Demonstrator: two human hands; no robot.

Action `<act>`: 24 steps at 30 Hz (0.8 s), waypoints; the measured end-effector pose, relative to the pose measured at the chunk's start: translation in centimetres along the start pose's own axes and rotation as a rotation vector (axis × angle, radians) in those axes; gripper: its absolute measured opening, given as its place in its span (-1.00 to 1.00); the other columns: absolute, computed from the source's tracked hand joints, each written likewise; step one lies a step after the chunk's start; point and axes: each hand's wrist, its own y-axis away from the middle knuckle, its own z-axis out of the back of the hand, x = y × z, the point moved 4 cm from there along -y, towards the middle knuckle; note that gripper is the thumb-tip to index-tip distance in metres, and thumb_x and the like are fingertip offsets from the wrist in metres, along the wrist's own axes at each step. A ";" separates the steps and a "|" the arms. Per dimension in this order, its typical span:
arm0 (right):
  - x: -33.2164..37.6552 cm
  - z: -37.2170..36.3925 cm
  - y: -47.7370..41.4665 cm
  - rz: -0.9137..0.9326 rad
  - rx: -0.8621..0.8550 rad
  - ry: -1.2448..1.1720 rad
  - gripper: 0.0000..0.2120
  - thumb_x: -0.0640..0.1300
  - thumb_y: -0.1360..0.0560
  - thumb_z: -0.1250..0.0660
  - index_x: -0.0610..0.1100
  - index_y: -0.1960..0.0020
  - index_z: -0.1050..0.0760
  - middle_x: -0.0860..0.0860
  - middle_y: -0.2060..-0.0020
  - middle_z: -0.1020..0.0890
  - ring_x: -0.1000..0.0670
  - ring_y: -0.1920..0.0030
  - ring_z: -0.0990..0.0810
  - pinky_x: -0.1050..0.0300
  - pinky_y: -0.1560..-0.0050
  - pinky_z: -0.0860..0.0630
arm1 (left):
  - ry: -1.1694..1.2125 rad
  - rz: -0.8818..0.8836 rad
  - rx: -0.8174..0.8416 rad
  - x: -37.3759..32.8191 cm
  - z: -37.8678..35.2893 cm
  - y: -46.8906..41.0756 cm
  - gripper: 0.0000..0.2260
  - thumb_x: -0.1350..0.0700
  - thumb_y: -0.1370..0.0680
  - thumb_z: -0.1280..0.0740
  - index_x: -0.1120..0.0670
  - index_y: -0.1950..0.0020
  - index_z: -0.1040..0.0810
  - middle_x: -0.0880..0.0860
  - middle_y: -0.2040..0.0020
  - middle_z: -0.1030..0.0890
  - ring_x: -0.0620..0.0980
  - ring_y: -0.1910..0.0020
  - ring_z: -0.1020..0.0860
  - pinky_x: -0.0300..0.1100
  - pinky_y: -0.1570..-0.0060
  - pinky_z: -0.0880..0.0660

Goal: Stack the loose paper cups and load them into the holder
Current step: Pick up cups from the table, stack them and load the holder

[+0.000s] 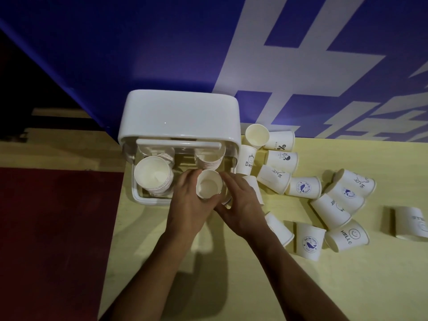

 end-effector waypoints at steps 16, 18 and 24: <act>-2.0 6.1 4.2 -0.075 -0.095 0.048 -0.34 0.13 -0.52 -0.45 -0.13 -0.52 -0.40 -0.05 -0.40 -0.53 -0.05 -0.41 -0.46 -0.10 -0.40 -0.47 | -0.154 -0.155 -0.043 -2.3 1.4 2.3 -0.34 -0.22 -0.45 -0.47 0.02 -0.47 -0.43 0.04 -0.41 -0.48 0.02 -0.36 -0.46 -0.13 -0.18 -0.55; -3.5 9.4 6.2 -0.206 -0.152 0.044 -0.33 0.08 -0.51 -0.50 -0.09 -0.53 -0.39 -0.04 -0.39 -0.53 -0.02 -0.38 -0.47 -0.03 -0.36 -0.49 | -0.119 -0.246 -0.021 -4.7 0.5 3.3 -0.42 -0.17 -0.48 -0.46 0.05 -0.42 -0.48 0.04 -0.38 -0.51 0.00 -0.32 -0.48 -0.21 -0.15 -0.48; -10.1 19.2 14.0 -0.473 -0.322 0.022 -0.43 0.01 -0.52 -0.50 -0.07 -0.48 -0.46 0.03 -0.38 -0.56 -0.01 -0.39 -0.48 0.14 -0.34 -0.37 | -0.111 -0.481 0.218 -14.0 -8.2 4.4 -0.47 -0.17 -0.49 -0.42 0.03 -0.39 -0.48 -0.04 -0.35 -0.51 0.00 -0.27 -0.52 -0.07 -0.12 -0.56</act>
